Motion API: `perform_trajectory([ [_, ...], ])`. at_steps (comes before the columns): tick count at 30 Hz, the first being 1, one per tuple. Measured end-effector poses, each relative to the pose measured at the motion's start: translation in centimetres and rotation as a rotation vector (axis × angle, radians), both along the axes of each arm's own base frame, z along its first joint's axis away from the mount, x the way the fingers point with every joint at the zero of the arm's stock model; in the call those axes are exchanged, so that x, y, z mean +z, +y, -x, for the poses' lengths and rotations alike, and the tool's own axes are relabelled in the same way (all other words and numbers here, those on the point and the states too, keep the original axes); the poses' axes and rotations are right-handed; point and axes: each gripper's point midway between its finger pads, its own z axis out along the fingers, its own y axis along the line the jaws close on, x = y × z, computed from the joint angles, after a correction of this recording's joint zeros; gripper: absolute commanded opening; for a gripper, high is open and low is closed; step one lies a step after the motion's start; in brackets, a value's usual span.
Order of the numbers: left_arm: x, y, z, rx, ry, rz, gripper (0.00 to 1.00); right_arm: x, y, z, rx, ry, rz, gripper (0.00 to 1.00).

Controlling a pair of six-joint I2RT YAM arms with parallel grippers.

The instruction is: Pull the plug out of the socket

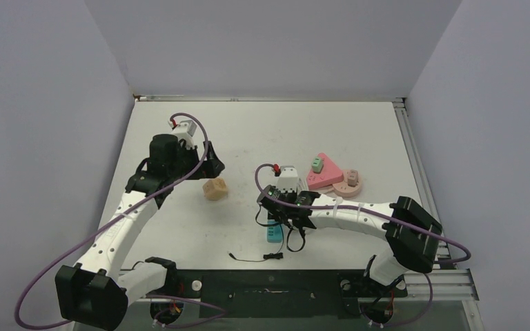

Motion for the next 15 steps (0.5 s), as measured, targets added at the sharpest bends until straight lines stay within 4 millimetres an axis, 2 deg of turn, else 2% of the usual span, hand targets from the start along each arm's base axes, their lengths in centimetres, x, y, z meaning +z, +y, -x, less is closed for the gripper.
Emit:
perform_trajectory([
  [9, -0.6, -0.3, 0.3, -0.009, 0.005, -0.047, 0.97, -0.2, -0.2, -0.2, -0.013, -0.016, -0.008, 0.07],
  [15, -1.2, -1.1, 0.5, -0.037, 0.024, -0.046, 0.97, -0.1, -0.4, -0.1, -0.014, -0.04, -0.045, 0.05],
])
